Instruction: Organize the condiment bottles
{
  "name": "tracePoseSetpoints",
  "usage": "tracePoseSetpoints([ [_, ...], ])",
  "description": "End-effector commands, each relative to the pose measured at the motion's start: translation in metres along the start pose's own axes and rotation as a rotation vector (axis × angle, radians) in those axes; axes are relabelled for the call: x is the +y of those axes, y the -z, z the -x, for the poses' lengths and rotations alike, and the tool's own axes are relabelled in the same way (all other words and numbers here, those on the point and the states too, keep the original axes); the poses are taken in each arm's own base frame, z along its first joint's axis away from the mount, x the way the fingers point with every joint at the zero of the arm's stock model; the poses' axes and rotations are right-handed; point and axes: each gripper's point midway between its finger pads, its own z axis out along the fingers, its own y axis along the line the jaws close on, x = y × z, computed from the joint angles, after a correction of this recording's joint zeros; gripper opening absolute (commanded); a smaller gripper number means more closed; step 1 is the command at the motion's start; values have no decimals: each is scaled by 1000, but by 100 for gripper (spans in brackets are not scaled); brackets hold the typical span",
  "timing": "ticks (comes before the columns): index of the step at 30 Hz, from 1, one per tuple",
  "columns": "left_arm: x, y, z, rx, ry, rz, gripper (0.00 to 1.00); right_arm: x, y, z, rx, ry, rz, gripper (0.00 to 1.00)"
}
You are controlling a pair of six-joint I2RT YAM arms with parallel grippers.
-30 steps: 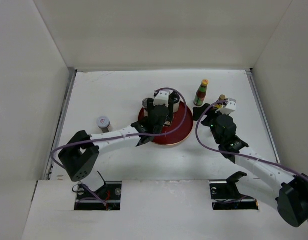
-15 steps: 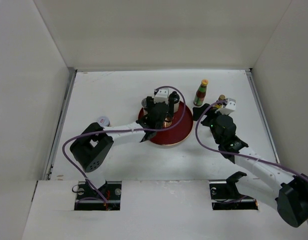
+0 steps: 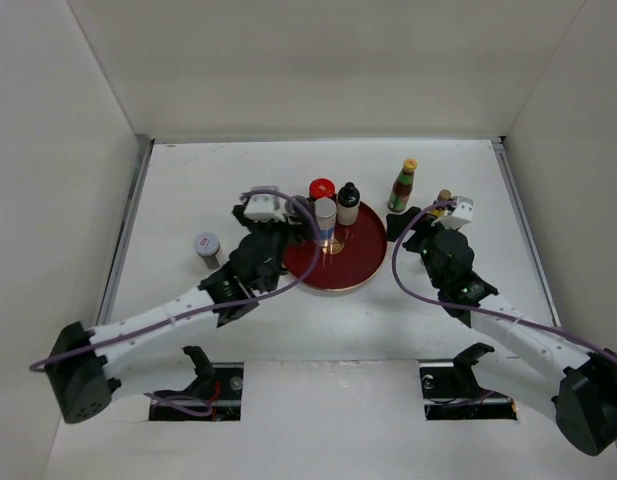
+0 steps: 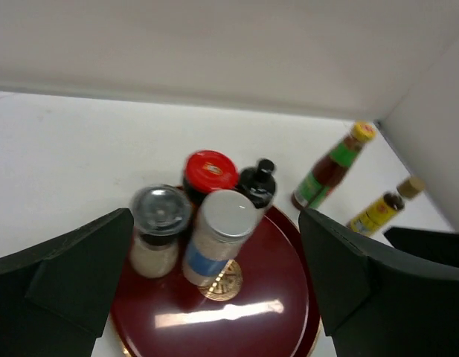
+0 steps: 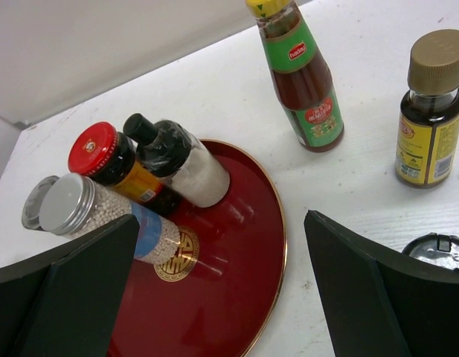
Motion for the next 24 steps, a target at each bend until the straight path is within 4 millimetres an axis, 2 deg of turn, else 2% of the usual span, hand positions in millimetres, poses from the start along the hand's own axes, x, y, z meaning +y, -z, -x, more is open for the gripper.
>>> tracePoseSetpoints([
  [1, 78, 21, -16, 32, -53, 241, 96, 10, 1, 18, -58, -30, 31, 100],
  [4, 138, 33, -39, 84, -63, 402, 97, 11, 1, 18, -59, -30, 32, 100],
  [6, 170, 37, -52, 112, -51, 490, 97, 11, -1, 16, -49, -26, 32, 100],
  [10, 220, 39, -71, 144, 14, 620, 97, 15, -3, 12, -33, -17, 43, 100],
  [13, 238, 37, -77, 156, 54, 665, 97, 14, -5, 8, -22, -12, 37, 100],
  [19, 256, 34, -84, 157, 58, 725, 96, 15, -5, 6, -17, -9, 37, 100],
  [24, 269, 21, -90, 144, 71, 765, 89, 19, -3, 8, -23, -13, 50, 100],
])
